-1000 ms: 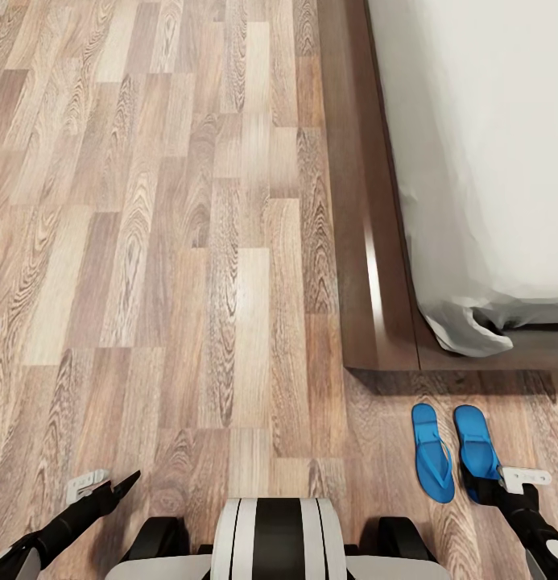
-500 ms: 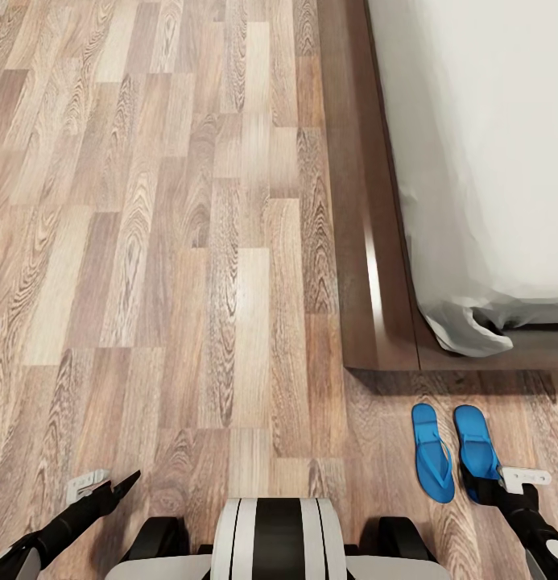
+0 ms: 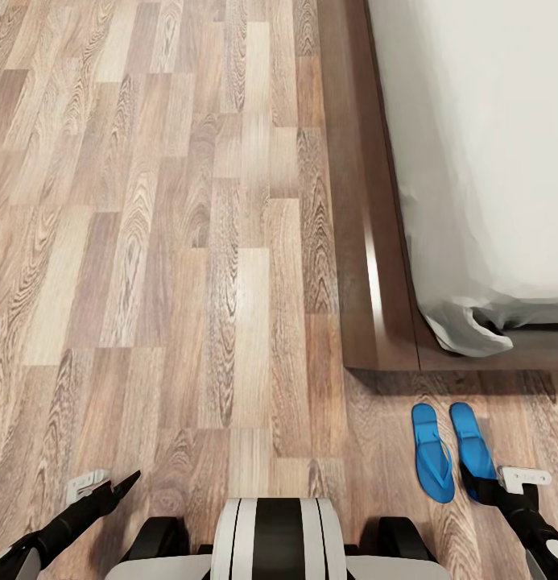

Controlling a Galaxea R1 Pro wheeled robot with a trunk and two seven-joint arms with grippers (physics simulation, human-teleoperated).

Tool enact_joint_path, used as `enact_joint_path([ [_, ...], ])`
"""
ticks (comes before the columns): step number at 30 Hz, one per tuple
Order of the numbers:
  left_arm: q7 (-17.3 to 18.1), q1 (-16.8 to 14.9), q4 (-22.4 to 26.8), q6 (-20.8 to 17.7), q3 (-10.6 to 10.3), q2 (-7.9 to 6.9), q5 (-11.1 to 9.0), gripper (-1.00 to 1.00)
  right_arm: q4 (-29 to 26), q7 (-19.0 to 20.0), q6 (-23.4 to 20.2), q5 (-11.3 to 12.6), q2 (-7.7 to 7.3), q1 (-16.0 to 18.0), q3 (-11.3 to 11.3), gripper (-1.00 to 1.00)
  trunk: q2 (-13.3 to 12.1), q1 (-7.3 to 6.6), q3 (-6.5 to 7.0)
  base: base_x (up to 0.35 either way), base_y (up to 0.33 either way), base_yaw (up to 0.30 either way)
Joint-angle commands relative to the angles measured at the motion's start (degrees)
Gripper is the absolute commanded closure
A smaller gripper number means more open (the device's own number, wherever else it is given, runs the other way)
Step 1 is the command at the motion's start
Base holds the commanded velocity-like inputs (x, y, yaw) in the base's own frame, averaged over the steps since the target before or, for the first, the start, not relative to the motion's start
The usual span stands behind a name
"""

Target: In the bedroom, move the book from the bed onto either nightstand, and place the two sandals side by side next to the bed.

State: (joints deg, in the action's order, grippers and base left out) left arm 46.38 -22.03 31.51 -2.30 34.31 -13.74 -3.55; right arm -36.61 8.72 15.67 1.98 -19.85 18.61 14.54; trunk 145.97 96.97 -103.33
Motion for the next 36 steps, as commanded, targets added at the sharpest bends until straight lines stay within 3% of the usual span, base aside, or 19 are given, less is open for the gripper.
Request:
enact_joint_path([
  [1, 0.29, -0.05, -0.05, -0.24, 0.15, 0.01, -0.23, -1.00, 0.05, 0.50, 0.15, 0.21, 0.03, 0.03, 0.23, -1.00, 0.01, -0.01, -0.02, 0.000, 0.000, 0.000],
  [9, 0.32, -0.04, -0.05, -0.24, 0.15, 0.00, -0.23, -1.00, 0.05, 0.51, 0.17, 0.21, 0.05, 0.03, 0.27, -1.00, 0.01, -0.01, -0.02, 0.000, 0.000, 0.000],
  [36, -0.18, -0.03, -0.05, -0.35, 0.04, 0.10, -0.12, -1.00, -2.07, 0.80, -0.11, 0.69, -0.05, -0.10, 0.37, -1.00, -0.35, -0.70, 5.96, 0.000, 0.000, 0.000],
])
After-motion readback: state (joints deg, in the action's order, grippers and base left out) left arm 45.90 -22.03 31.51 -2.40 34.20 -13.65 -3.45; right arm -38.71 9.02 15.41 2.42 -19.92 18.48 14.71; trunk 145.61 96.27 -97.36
